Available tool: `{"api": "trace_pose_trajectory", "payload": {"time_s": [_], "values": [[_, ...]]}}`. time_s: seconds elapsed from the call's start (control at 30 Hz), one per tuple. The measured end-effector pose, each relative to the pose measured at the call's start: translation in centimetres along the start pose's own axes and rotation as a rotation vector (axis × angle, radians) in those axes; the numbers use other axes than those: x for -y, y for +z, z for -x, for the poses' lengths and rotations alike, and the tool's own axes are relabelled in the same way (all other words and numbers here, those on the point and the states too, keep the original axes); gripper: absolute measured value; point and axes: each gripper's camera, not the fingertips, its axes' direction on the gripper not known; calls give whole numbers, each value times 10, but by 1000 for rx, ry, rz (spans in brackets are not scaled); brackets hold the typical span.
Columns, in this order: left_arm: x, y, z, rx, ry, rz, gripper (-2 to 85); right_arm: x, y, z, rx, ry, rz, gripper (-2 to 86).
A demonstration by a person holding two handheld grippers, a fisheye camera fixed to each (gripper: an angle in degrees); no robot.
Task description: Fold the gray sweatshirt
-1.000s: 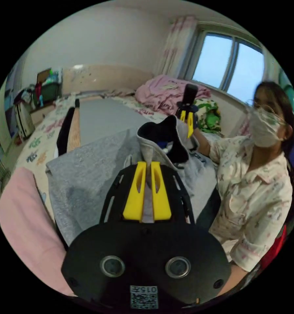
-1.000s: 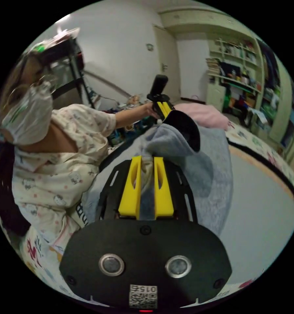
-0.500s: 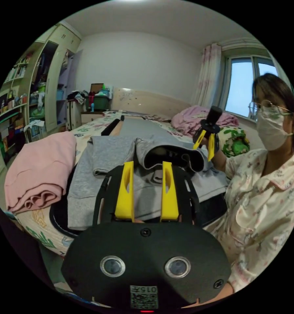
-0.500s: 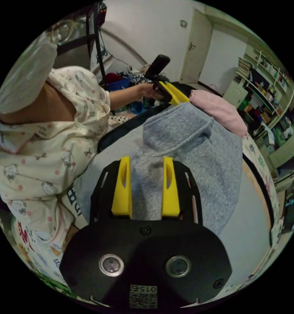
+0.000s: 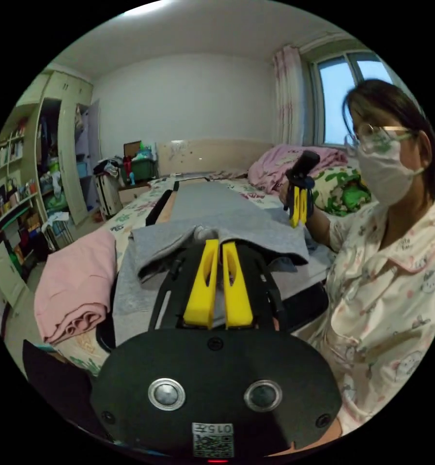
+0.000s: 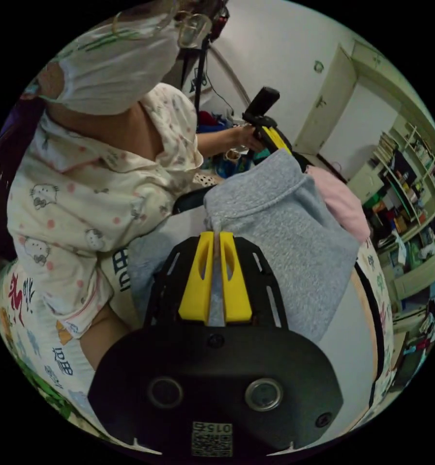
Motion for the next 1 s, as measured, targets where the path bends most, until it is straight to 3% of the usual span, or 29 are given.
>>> {"api": "trace_pose_trajectory", "payload": {"time_s": [0.13,0.2,0.3,0.43,0.5,0.57,0.67,0.8,1.0], "values": [[-31,24,-30,-2,13,214,6,-23,46,-3,104,16,158,38],[-44,19,-37,-22,-6,257,8,-41,39,2,123,15,120,49],[-52,-24,-40,-20,-51,187,8,-77,-6,26,52,-13,-48,57],[-65,-82,-37,77,-149,-36,1,-125,-83,73,-407,95,-480,19],[-75,-104,-41,189,-226,-213,-6,-141,-113,93,-658,289,-721,2],[-73,-104,-51,271,-227,-267,-7,-170,-143,126,-857,611,-1052,-2],[-64,-93,-56,268,-240,-307,-8,-187,-160,184,-881,589,-1239,-4],[-50,-82,-55,184,-249,-326,-8,-195,-170,239,-864,487,-1322,-5],[-16,-82,-57,222,-194,-251,-8,-234,-192,274,-724,442,-1417,-6]]}}
